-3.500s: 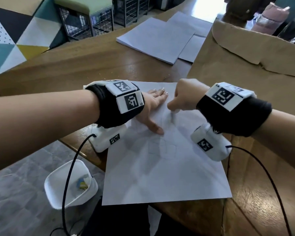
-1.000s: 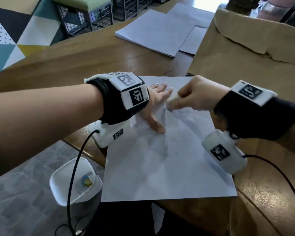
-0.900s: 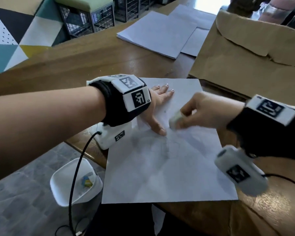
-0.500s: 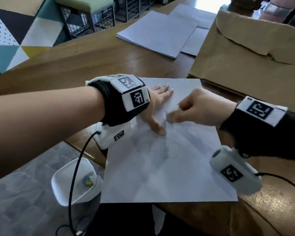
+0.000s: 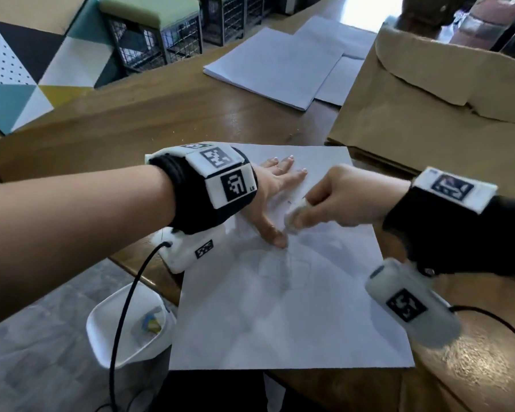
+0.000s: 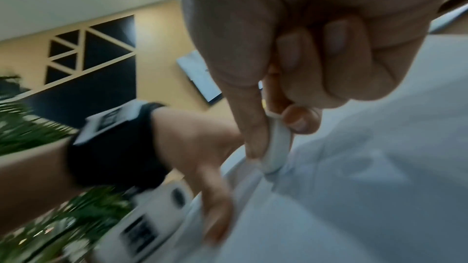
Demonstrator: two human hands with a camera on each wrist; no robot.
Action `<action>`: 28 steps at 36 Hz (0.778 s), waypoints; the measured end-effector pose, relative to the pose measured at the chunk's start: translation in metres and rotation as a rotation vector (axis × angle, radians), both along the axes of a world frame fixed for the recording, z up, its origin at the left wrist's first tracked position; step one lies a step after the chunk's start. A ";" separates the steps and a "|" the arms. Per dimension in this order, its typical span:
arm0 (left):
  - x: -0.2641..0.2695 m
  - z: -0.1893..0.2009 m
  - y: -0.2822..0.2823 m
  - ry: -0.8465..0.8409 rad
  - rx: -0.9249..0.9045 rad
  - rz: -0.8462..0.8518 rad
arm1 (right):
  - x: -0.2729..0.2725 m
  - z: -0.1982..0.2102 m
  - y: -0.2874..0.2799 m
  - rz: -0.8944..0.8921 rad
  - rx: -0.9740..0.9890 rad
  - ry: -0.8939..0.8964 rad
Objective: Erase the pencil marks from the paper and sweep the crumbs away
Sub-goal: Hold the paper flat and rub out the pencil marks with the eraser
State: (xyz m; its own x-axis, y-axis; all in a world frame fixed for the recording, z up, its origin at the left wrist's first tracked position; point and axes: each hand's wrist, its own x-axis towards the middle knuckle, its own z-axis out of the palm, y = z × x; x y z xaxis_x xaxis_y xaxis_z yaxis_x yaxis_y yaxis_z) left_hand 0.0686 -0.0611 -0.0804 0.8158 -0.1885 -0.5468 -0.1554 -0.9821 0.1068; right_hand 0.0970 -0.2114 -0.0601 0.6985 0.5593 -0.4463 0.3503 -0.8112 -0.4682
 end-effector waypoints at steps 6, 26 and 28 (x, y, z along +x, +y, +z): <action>-0.002 0.003 -0.002 -0.016 0.023 -0.004 | 0.020 0.004 -0.003 -0.173 0.110 -0.022; -0.002 0.005 -0.005 0.003 0.030 -0.007 | -0.004 -0.001 -0.021 0.031 -0.029 0.056; -0.001 0.005 -0.006 0.001 0.032 -0.009 | 0.004 0.003 -0.015 -0.041 -0.007 0.031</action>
